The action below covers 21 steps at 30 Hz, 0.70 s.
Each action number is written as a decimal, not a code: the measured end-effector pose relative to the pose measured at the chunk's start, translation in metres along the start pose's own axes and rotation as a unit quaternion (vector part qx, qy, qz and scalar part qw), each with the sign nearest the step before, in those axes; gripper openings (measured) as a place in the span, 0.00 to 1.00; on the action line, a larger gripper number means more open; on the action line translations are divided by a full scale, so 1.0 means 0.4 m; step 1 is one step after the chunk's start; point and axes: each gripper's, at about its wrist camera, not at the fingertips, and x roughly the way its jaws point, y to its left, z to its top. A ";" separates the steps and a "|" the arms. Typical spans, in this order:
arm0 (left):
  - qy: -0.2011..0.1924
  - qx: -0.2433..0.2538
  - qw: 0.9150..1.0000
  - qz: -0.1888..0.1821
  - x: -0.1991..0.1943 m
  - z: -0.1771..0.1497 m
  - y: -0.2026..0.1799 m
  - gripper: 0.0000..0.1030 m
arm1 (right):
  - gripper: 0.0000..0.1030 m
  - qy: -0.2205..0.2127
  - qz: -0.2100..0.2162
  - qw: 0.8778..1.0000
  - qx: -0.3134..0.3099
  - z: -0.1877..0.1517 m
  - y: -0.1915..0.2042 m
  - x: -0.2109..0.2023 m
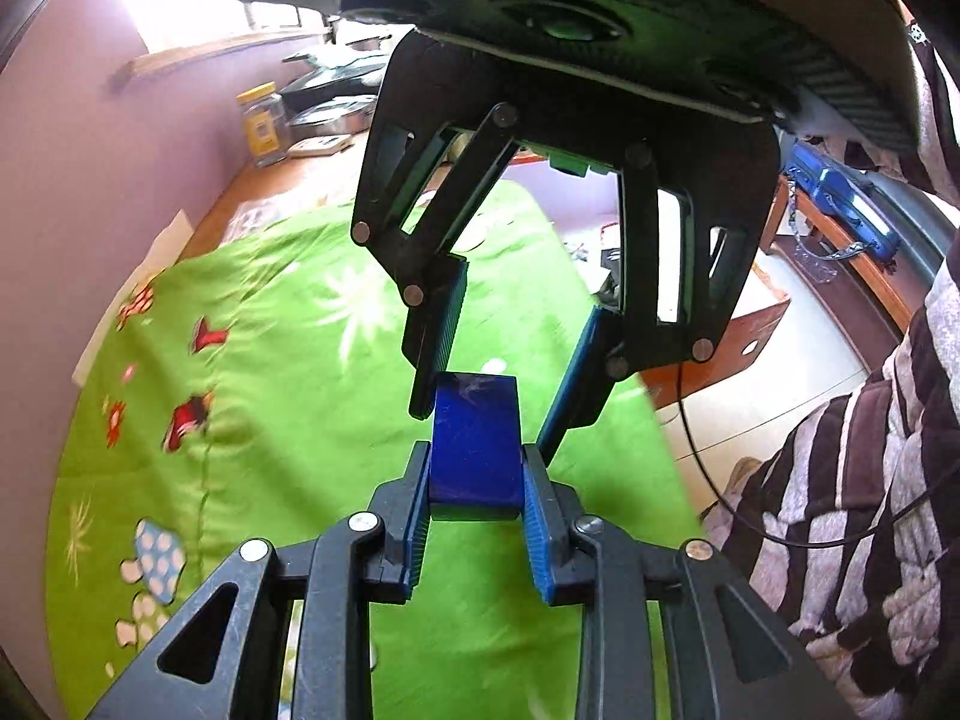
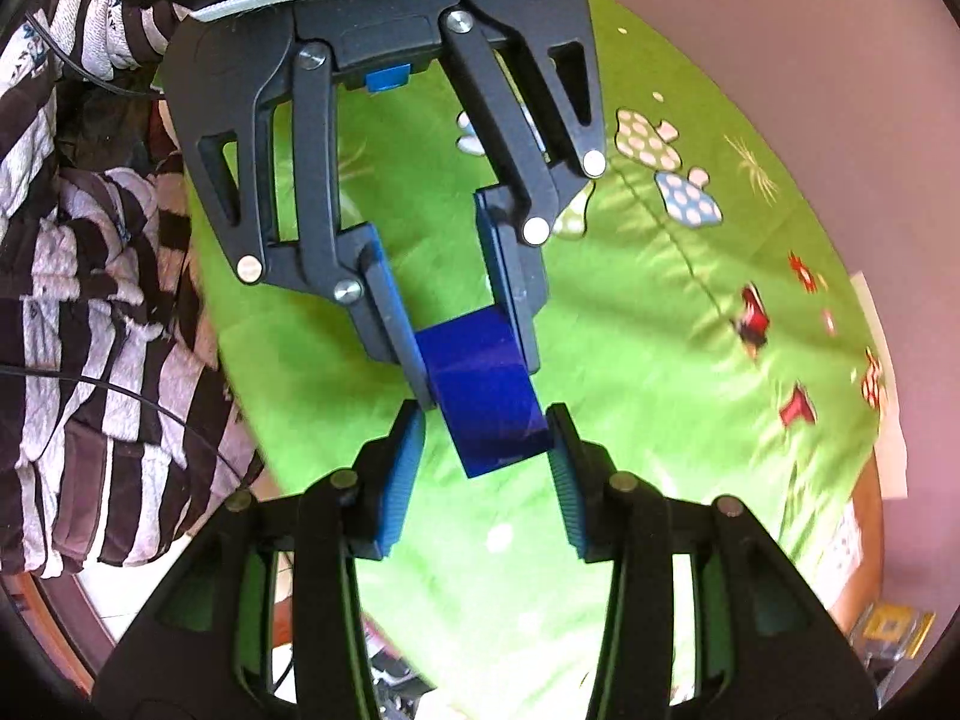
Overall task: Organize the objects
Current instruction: 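Bring the right gripper to the blue block and grasp it from the left gripper, then carry the blue block to the storage box and release it inside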
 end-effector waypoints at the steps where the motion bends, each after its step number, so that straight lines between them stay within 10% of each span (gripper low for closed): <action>1: -0.001 0.003 1.000 -0.002 0.010 0.006 -0.016 0.28 | 0.44 0.003 -0.002 1.000 0.002 -0.013 0.013 -0.006; 21: -0.021 0.083 0.994 -0.067 0.207 0.239 -0.171 0.29 | 0.45 0.057 -0.051 0.988 0.133 -0.235 -0.037 -0.122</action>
